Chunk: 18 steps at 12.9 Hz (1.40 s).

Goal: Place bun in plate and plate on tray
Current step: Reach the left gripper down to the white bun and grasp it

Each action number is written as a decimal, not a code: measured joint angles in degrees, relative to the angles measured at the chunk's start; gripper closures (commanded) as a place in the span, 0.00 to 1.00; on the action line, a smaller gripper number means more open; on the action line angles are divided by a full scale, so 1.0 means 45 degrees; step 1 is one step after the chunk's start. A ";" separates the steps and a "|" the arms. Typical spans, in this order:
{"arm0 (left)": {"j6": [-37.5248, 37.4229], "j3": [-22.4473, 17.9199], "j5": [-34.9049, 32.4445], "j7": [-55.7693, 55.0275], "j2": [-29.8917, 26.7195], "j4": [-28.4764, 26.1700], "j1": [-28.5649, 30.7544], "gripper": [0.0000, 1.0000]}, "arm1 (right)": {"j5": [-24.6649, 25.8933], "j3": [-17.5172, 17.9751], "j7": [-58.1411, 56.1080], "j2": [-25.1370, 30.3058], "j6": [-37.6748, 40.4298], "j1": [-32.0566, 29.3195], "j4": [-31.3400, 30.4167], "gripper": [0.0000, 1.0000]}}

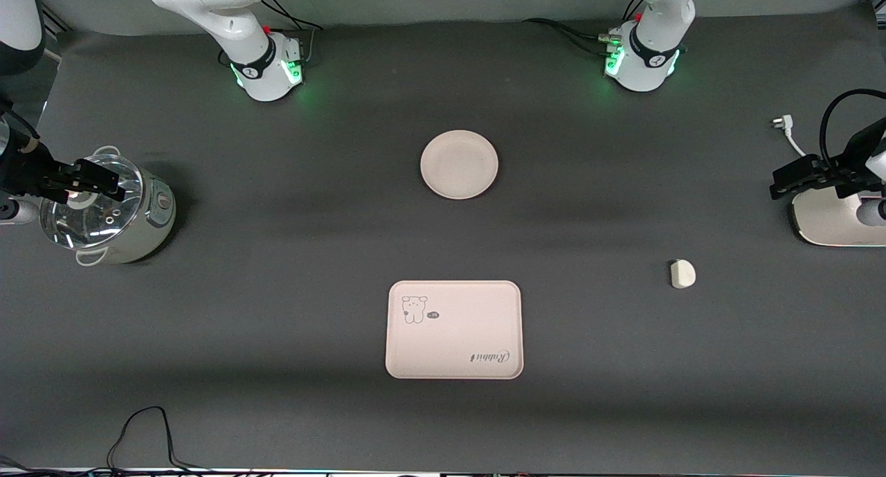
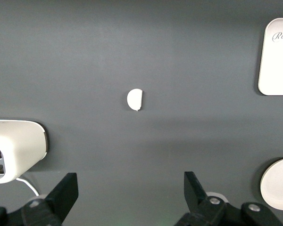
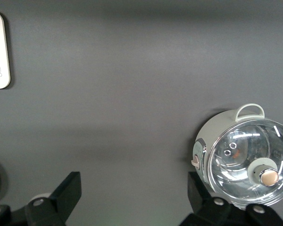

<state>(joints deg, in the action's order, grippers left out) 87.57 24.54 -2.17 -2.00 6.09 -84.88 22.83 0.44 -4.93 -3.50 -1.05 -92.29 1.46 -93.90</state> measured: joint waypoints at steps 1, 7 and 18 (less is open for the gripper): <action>-0.0001 0.0000 0.0001 0.0000 0.0000 0.0000 0.0000 0.00 | 0.0000 0.0000 0.0003 0.0000 0.0002 0.0000 0.0000 0.00; 0.0070 -0.0022 -0.0006 0.0009 0.0207 -0.0090 -0.0006 0.00 | 0.0000 0.0001 0.0013 0.0000 0.0019 0.0000 0.0000 0.00; 1.0340 -0.0579 -0.1786 -0.0311 0.3576 -0.6743 0.0001 0.00 | 0.0000 0.0017 0.0022 0.0002 0.0035 0.0000 -0.0006 0.00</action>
<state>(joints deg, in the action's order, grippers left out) 134.10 21.93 -10.21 -3.40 22.18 -115.23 22.83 0.44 -4.85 -3.40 -1.04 -92.13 1.46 -93.93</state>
